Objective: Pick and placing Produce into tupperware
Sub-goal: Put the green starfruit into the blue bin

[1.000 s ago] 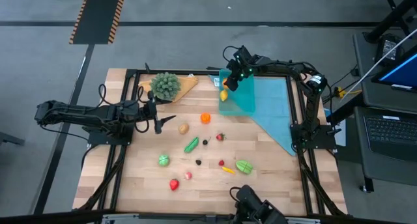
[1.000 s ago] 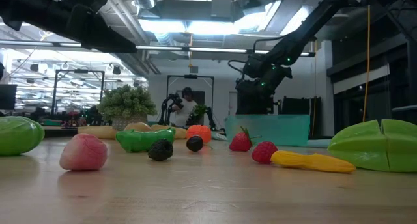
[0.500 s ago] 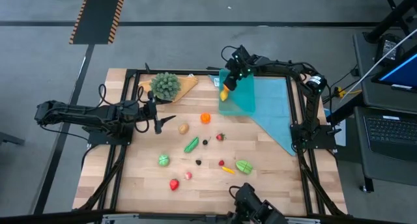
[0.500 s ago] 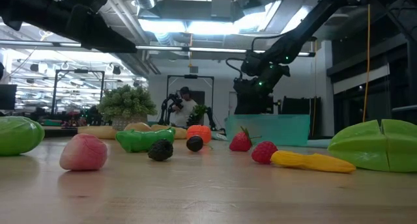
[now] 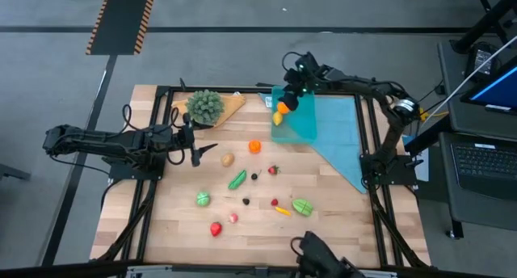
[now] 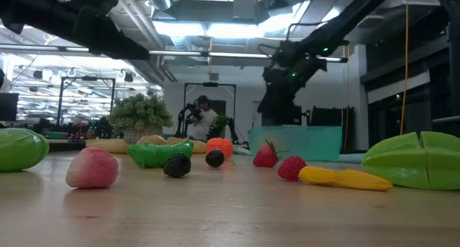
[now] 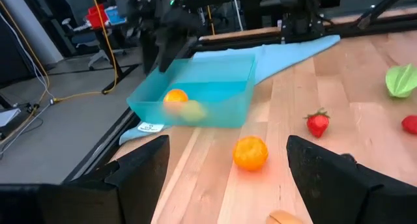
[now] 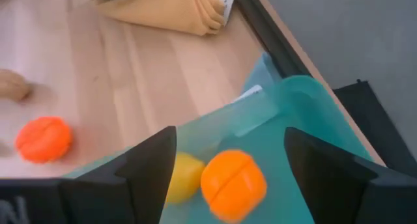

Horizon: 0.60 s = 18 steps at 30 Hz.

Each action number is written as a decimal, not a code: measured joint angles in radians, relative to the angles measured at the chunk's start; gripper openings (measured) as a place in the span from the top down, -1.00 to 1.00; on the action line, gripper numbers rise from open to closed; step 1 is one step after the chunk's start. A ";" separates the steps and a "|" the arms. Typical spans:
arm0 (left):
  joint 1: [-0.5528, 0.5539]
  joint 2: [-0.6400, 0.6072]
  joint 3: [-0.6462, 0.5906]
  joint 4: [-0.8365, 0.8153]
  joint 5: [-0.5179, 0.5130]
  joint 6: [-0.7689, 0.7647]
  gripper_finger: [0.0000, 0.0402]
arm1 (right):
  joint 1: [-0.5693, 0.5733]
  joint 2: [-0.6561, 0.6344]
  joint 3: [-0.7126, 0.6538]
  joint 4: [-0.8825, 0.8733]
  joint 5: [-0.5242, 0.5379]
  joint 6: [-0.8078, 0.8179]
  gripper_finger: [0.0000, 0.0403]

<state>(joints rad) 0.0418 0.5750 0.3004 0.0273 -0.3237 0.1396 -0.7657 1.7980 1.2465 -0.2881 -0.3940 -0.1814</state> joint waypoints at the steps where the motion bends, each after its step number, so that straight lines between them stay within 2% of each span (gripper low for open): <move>1: 0.000 -0.005 0.000 -0.005 0.000 -0.004 -0.51 | 0.000 -0.031 -0.039 0.040 0.000 -0.002 -0.41; 6: -0.001 -0.033 0.000 -0.032 0.000 -0.007 -0.51 | 0.031 -0.220 -0.285 0.260 0.002 0.045 -0.41; 11: -0.012 -0.079 0.000 -0.046 0.022 -0.005 -0.51 | 0.136 -0.413 -0.512 0.469 0.009 0.023 -0.41; 15: -0.025 -0.094 0.000 -0.062 0.103 0.000 -0.51 | 0.254 -0.534 -0.636 0.556 0.138 0.018 -0.41; 18: -0.034 -0.093 0.000 -0.066 0.121 0.000 -0.51 | 0.329 -0.593 -0.692 0.552 0.232 0.027 -0.41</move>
<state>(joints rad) 0.0081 0.4816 0.3004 -0.0383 -0.2030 0.1398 -0.4366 1.2046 0.5548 0.2644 -0.1620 -0.1541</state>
